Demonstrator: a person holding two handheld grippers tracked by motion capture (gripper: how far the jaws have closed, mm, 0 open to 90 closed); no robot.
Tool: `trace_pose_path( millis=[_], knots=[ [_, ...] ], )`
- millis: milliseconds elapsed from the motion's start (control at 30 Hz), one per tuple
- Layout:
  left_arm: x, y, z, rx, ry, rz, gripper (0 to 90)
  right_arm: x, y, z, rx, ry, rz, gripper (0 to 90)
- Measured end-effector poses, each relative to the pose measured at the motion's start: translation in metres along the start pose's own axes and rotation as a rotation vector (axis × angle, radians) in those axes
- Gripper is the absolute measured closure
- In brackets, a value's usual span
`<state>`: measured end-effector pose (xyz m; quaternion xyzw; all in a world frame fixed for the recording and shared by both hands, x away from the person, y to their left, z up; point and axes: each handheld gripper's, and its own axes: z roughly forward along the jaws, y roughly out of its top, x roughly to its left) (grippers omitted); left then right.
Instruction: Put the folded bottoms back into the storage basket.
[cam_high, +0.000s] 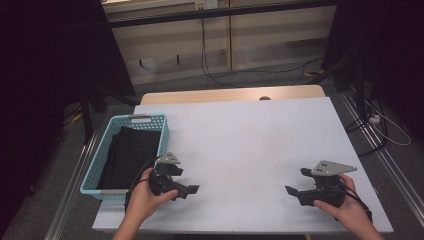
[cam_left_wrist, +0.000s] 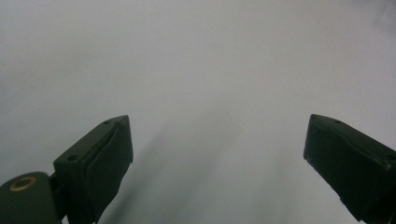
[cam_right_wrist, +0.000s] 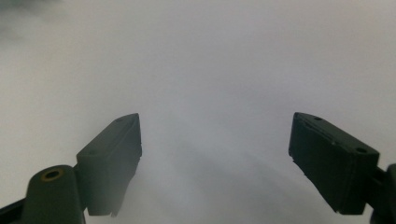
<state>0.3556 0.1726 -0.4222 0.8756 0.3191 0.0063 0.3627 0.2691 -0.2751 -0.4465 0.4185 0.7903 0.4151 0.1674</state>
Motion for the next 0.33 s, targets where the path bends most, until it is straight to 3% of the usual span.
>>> trace_pose_path(
  millis=[333],
  knots=[
    [-0.0008, 0.0008, -0.0001, -0.006, -0.007, -0.001, 8.3, -0.0015, -0.0013, 0.0001, 0.005, -0.006, 0.002, 16.9]
  ],
)
